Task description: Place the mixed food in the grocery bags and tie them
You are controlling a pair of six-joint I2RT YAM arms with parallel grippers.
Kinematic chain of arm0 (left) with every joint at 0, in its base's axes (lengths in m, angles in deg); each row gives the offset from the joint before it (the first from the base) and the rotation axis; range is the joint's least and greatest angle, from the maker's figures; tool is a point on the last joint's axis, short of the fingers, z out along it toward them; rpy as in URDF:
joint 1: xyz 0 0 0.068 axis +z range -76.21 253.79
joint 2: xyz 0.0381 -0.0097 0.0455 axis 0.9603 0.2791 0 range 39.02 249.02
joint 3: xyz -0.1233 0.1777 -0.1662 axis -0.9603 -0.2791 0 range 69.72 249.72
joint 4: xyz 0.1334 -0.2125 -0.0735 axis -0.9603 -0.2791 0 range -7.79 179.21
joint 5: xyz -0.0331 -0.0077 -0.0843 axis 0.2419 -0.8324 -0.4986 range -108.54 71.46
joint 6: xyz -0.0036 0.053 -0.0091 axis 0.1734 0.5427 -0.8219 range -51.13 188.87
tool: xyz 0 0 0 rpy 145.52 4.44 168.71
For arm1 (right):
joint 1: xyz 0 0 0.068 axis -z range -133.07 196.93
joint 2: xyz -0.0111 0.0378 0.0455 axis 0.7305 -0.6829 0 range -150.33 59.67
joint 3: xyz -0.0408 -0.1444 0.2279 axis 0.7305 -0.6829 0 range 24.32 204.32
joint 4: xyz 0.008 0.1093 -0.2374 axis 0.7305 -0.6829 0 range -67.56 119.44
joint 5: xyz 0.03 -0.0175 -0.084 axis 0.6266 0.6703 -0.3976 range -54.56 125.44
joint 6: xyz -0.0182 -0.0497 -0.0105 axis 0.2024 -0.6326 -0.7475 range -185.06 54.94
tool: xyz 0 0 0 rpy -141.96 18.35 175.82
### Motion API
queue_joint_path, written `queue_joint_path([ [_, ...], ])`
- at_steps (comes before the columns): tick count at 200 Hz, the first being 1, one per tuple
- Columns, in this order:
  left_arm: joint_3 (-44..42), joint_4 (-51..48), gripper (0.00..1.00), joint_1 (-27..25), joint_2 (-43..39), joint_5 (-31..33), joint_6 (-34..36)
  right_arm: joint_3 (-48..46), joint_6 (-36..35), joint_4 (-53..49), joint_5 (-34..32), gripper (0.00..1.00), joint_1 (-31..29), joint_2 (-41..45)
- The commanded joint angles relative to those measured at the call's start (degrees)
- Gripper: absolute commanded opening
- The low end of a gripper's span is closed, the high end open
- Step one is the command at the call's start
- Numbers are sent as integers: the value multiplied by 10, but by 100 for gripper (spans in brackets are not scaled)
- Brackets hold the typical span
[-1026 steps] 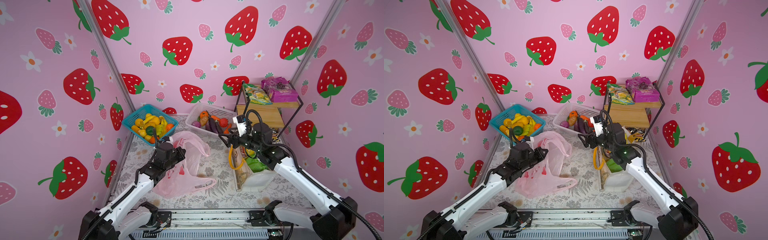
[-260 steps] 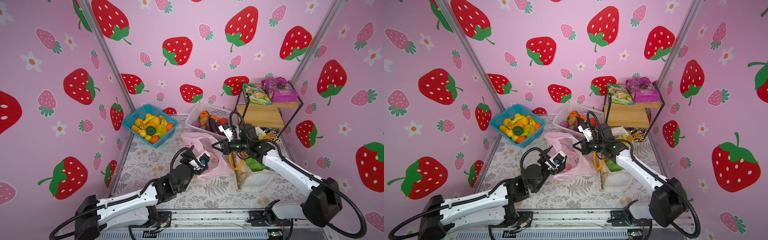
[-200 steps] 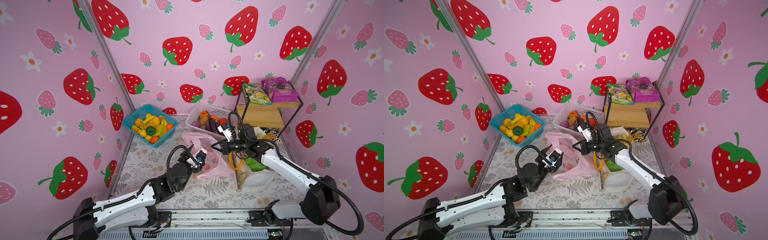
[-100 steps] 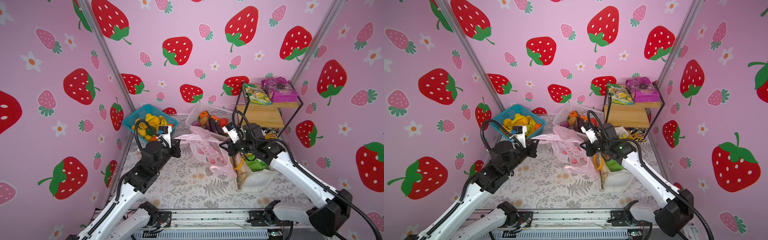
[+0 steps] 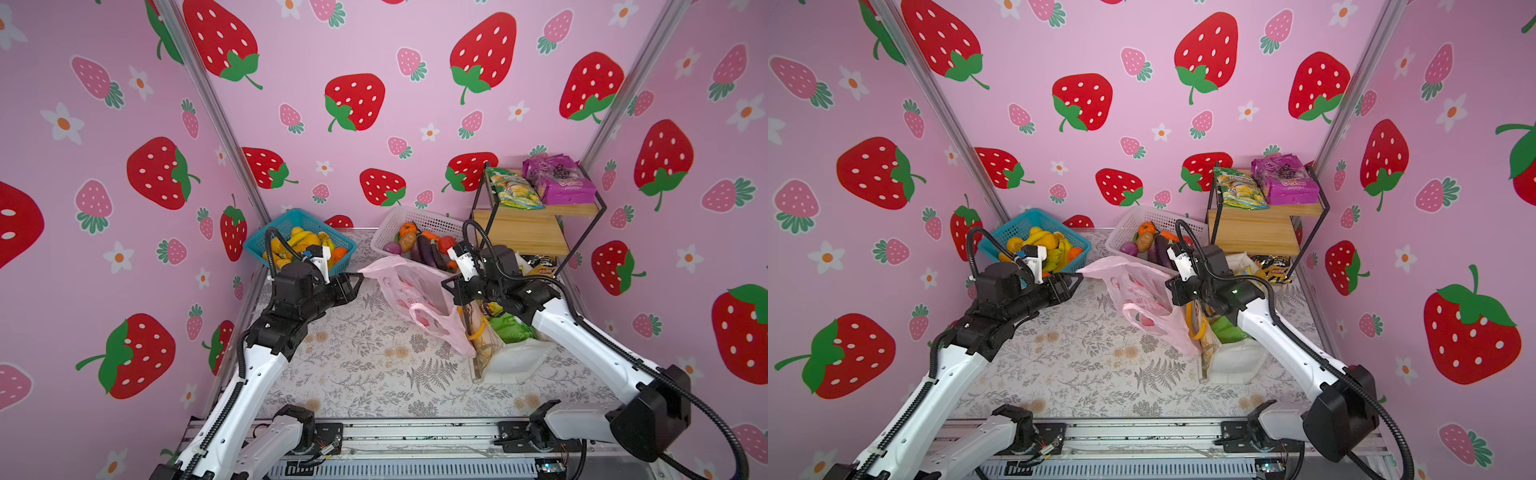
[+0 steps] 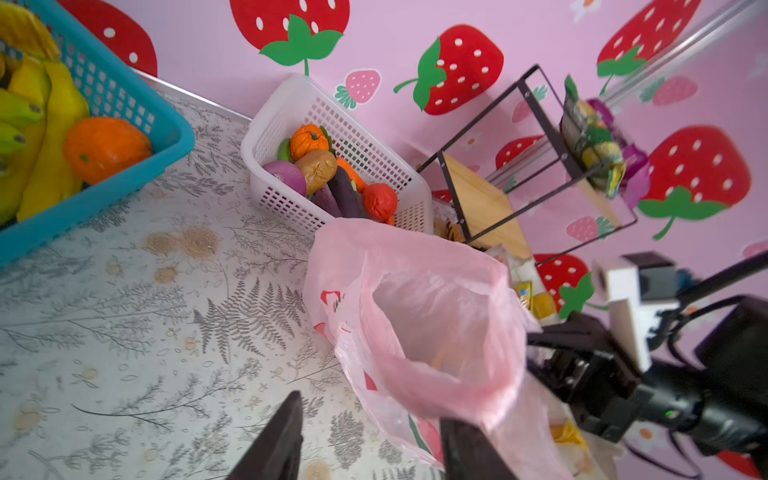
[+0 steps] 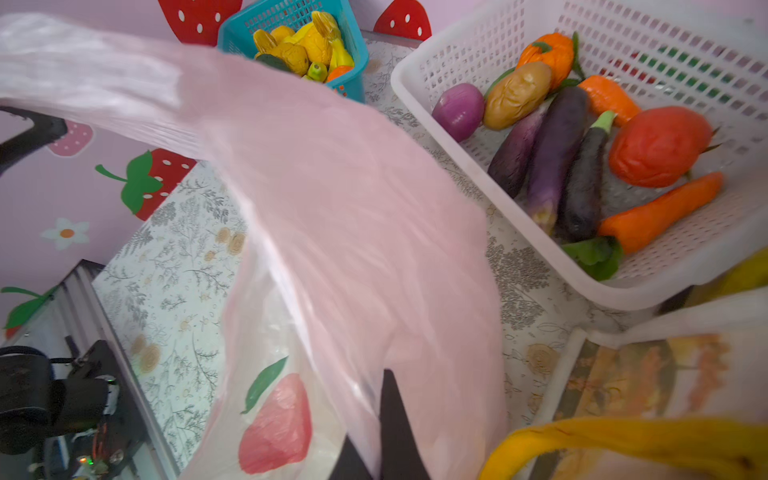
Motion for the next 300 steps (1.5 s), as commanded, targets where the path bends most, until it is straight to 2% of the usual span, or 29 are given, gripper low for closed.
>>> queue_joint_path([
  [1,2,-4,71,1,-39,-4,22,-34,80,86,93,0,14,0],
  [15,-28,-3,81,1,-77,0,29,-57,124,140,125,0,22,5],
  [34,-78,7,87,1,-129,4,15,-79,178,203,151,0,26,6],
  [85,-242,74,87,0,-279,50,-146,-101,244,273,141,0,27,15],
  [106,-308,103,86,0,-297,56,-207,-113,268,307,143,0,27,15],
  [124,-348,176,86,-3,-265,23,-256,-120,281,326,146,0,27,13],
  [146,-358,269,86,-20,-186,2,-296,-127,291,343,149,0,27,11],
  [193,-307,374,87,-102,-16,22,-297,-133,299,357,152,0,27,6],
  [236,-269,439,85,-134,85,30,-302,-132,298,360,162,0,26,-3],
  [249,-258,448,81,-142,105,33,-298,-133,297,360,165,0,26,-5],
  [260,-247,448,72,-148,122,33,-292,-134,294,360,162,0,26,-4],
  [281,-238,447,47,-153,149,20,-290,-123,276,340,160,0,32,3],
  [300,-240,401,22,-148,137,1,-261,-92,214,262,128,0,51,23],
])
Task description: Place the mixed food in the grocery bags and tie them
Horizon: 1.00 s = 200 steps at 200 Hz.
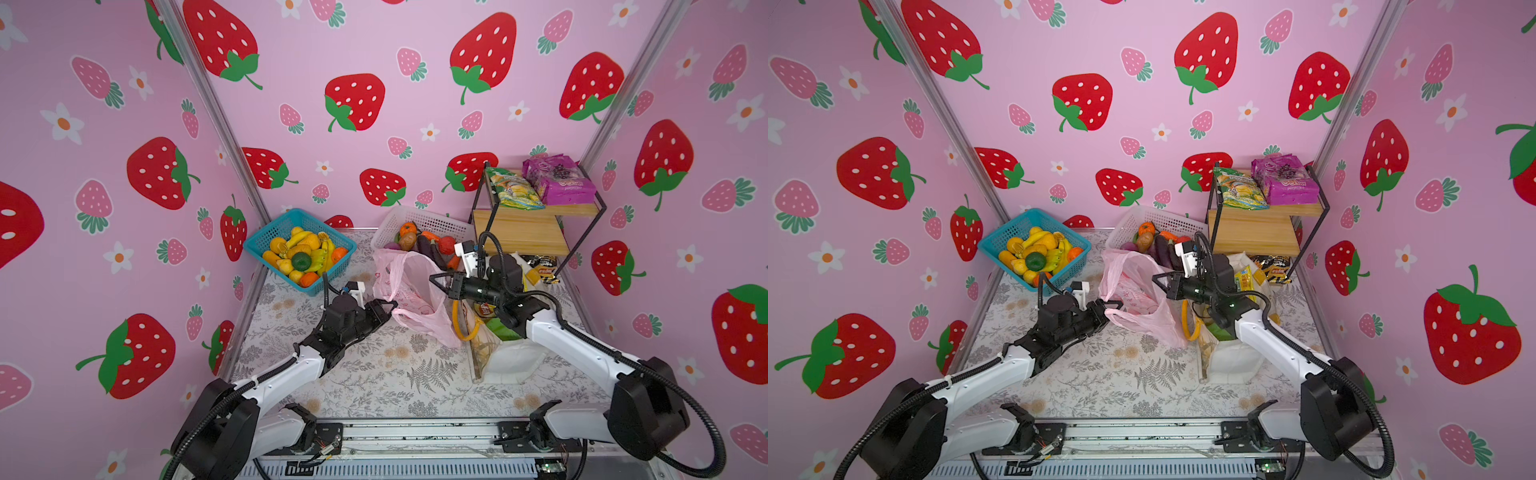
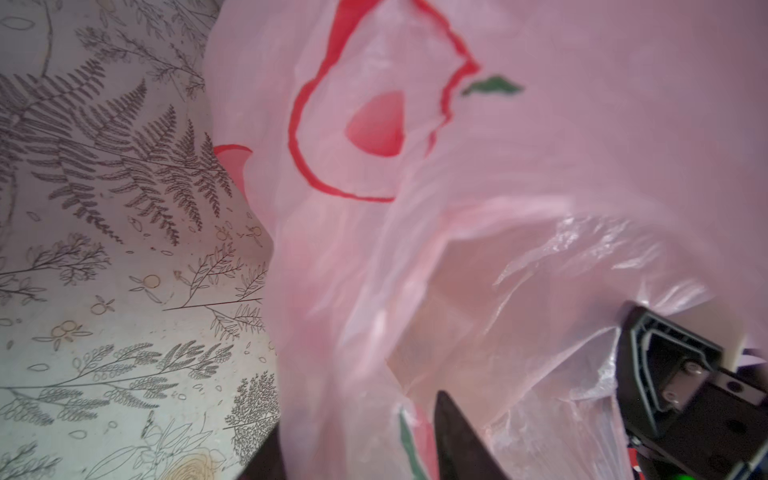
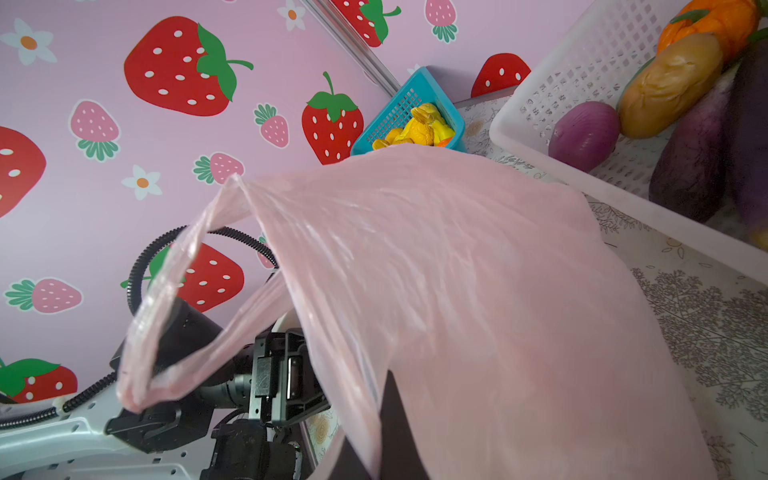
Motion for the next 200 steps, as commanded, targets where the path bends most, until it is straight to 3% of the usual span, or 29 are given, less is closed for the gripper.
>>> queue_joint_path([
  [1,21,-32,21,3,-11,-25,28,38,-65,-74,-29,0,20,24],
  [15,41,-166,13,22,-43,-57,103,80,-144,-182,-102,0,29,41],
  [26,55,-274,9,45,-72,-82,161,109,-199,-258,-199,0,30,57],
  [40,53,-365,7,81,-110,-116,208,125,-237,-310,-298,0,30,80],
  [51,50,-419,7,107,-138,-132,232,129,-249,-325,-338,0,30,95],
  [64,54,-457,7,119,-160,-127,251,125,-247,-320,-333,0,29,105],
  [93,64,-417,7,107,-141,-157,231,108,-229,-274,-224,0,16,93],
  [105,76,-405,16,87,-131,-149,235,116,-236,-276,-207,0,0,81],
  [120,101,-409,35,47,-133,-85,259,124,-238,-280,-183,0,-11,68],
  [131,123,-424,51,0,-140,12,293,124,-233,-277,-160,0,-15,60],
  [142,140,-433,60,-50,-147,130,331,124,-231,-275,-142,0,-21,53],
  [161,156,-433,68,-116,-155,285,374,123,-228,-276,-128,0,-29,39],
  [200,164,-406,74,-238,-177,425,483,125,-224,-278,-124,0,-40,16],
])
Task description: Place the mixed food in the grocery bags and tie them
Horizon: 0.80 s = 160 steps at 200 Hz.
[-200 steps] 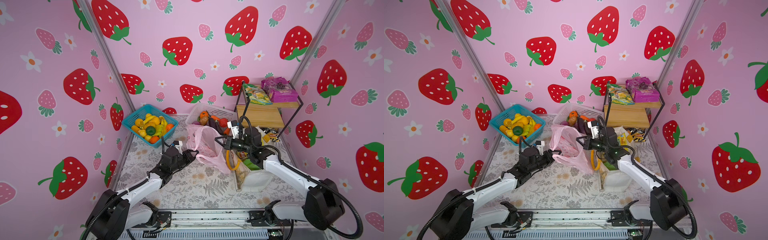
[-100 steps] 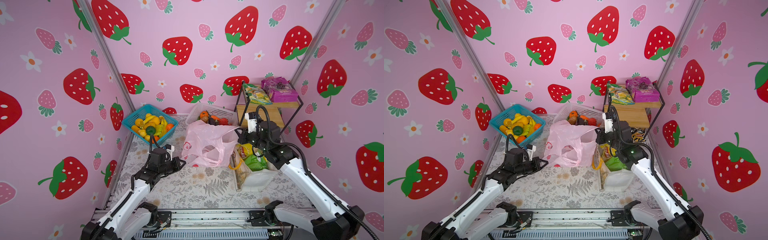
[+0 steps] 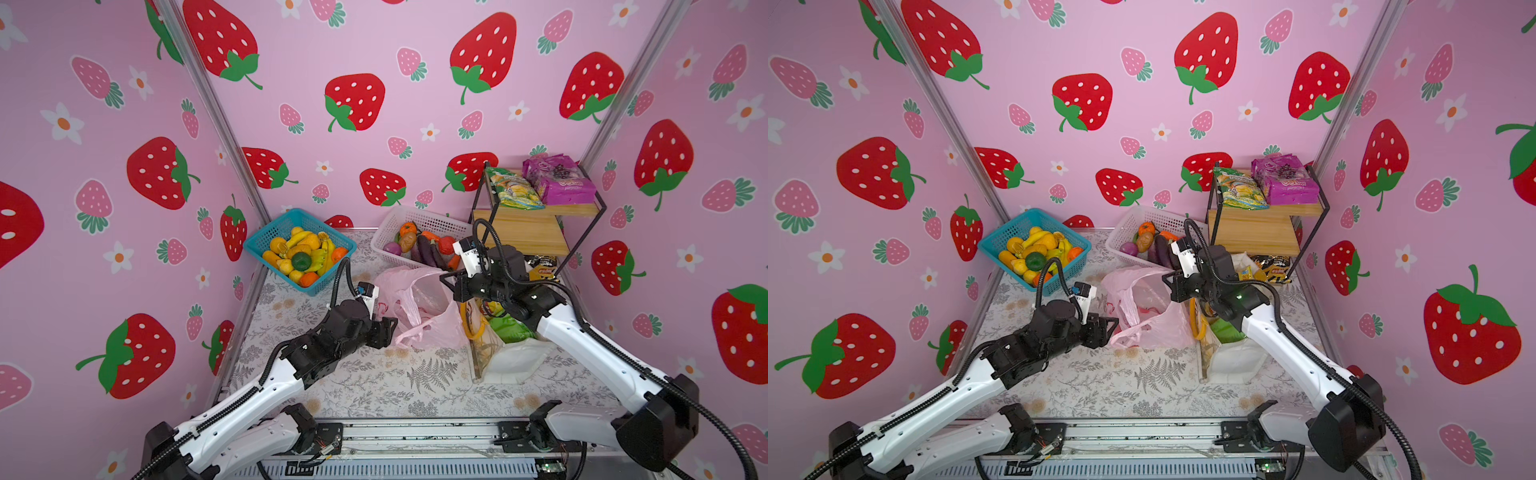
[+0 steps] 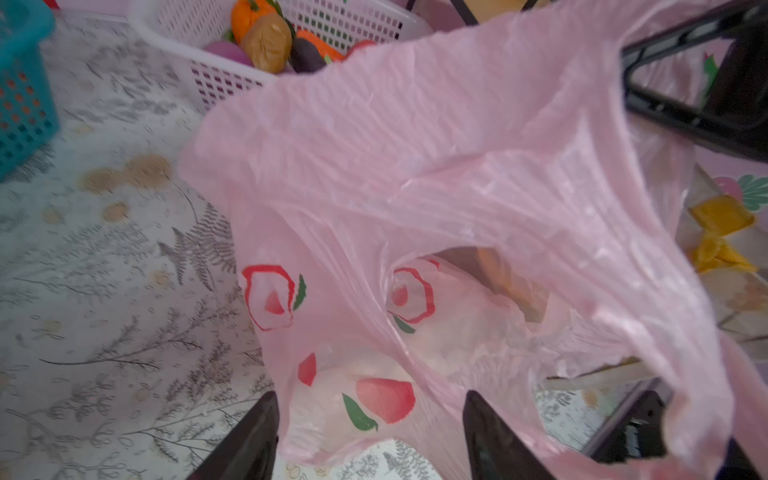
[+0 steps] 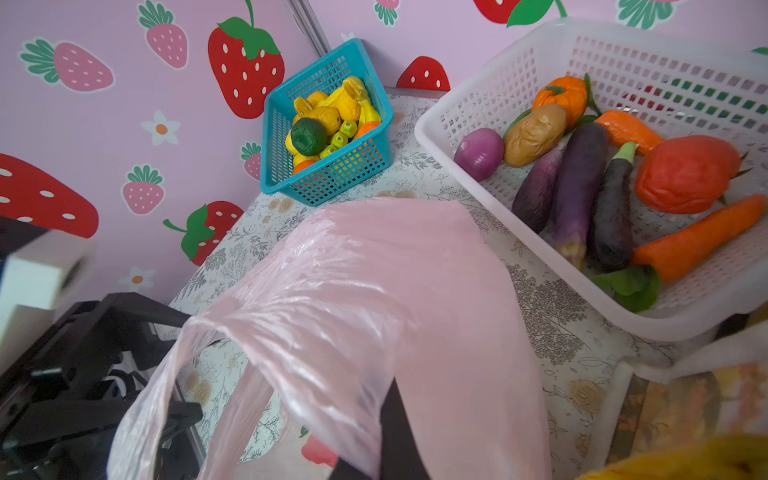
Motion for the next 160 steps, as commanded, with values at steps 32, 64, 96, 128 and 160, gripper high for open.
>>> queue_joint_path([
  [32,12,37,75,-165,6,235,228,13,-3,0,19,0,-6,-19],
  [64,10,75,76,-196,19,173,256,20,-6,-1,17,0,-6,-26],
  [96,-1,135,80,-196,3,89,207,18,-8,-1,19,0,-6,-34],
  [128,2,146,84,-196,15,101,174,17,-9,2,18,0,-6,-36],
  [160,25,122,84,-196,58,199,150,19,-8,7,23,0,-6,-41],
])
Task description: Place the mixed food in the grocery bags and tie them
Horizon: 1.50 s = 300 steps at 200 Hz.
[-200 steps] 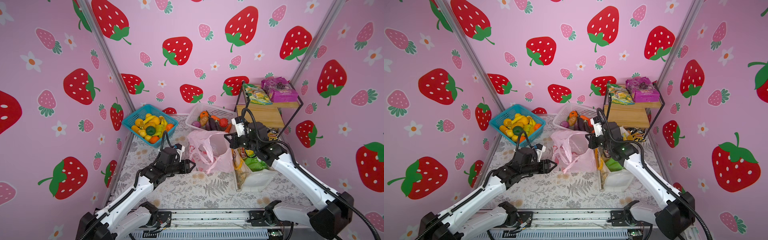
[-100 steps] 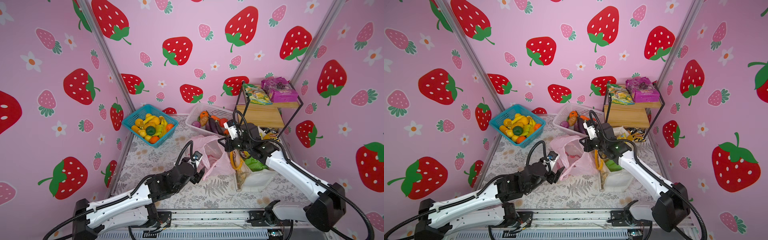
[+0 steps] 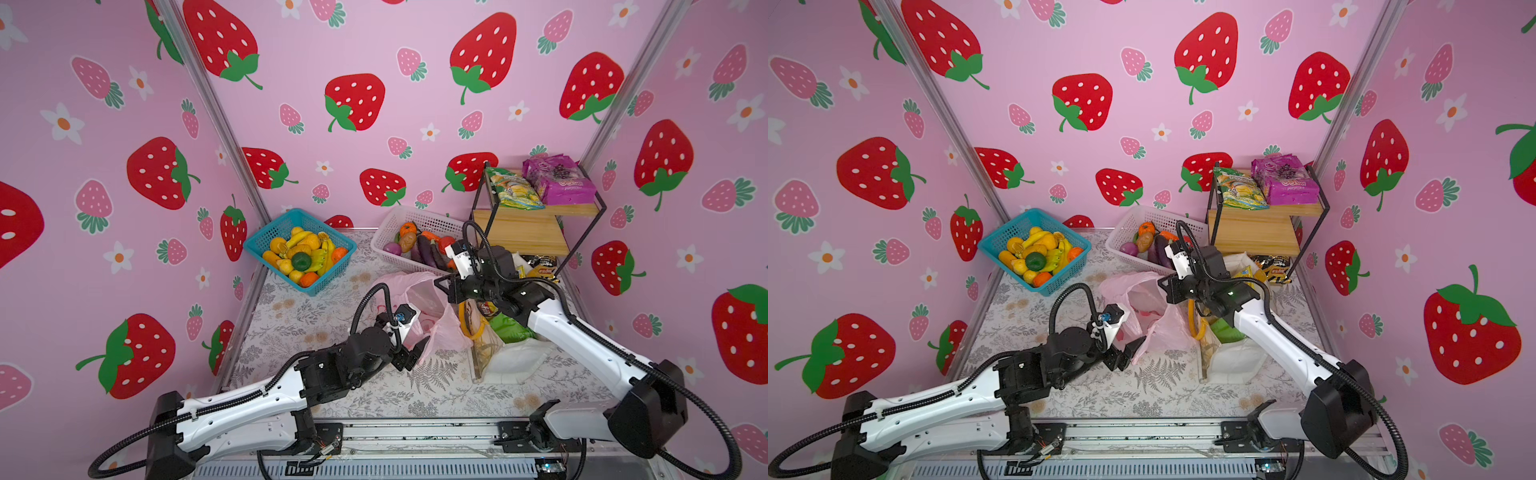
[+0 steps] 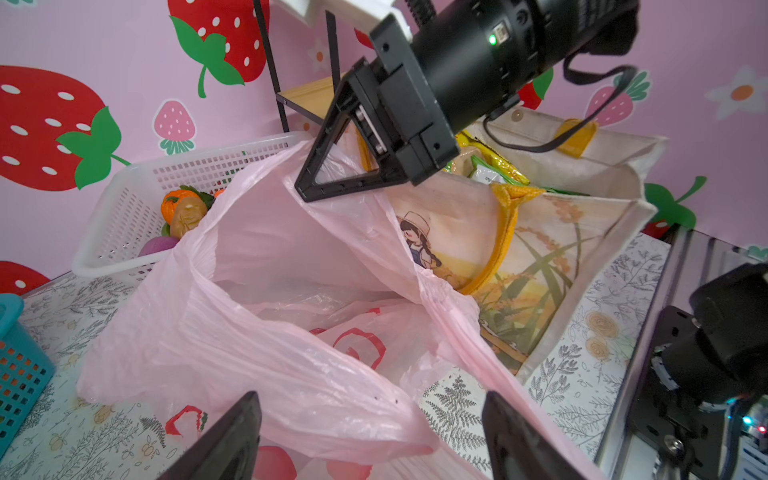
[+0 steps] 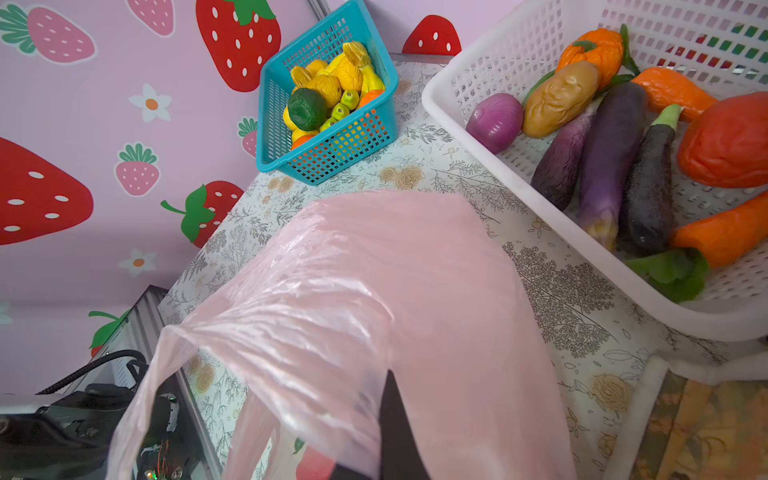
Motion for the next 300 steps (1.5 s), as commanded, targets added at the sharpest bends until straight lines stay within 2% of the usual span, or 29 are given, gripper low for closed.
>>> queue_joint_path([
  [1,26,-5,84,-1,29,79,-26,16,-8,6,9,0,-2,-6],
  [20,29,-2,84,-1,51,122,-33,14,-8,7,8,0,-2,-6],
  [54,43,15,88,2,102,136,-63,6,-3,15,11,0,-2,-4],
  [81,62,-4,87,4,141,170,-100,-1,-5,13,8,0,-2,1],
  [98,64,-20,80,7,150,189,-112,-1,-12,4,-4,0,-1,5],
  [118,55,-25,61,19,135,178,-118,2,-28,-19,-32,0,3,12],
  [132,46,-29,45,36,108,148,-120,6,-42,-39,-62,0,6,18],
  [144,40,-37,35,57,80,108,-124,6,-53,-53,-83,0,7,26],
  [184,36,-79,0,161,-21,-68,-148,-7,-87,-94,-77,0,7,49],
  [218,56,-92,0,285,-61,-212,-204,-14,-124,-131,-46,0,4,65],
  [242,78,-83,0,385,-41,-344,-272,-11,-144,-155,-10,0,0,71],
  [258,89,-61,0,430,-18,-410,-318,-8,-146,-159,33,0,-1,78],
  [282,116,-58,0,459,21,-434,-336,-4,-131,-146,112,0,-2,85],
  [300,132,-65,0,466,50,-420,-321,-15,-108,-125,128,0,-2,83],
])
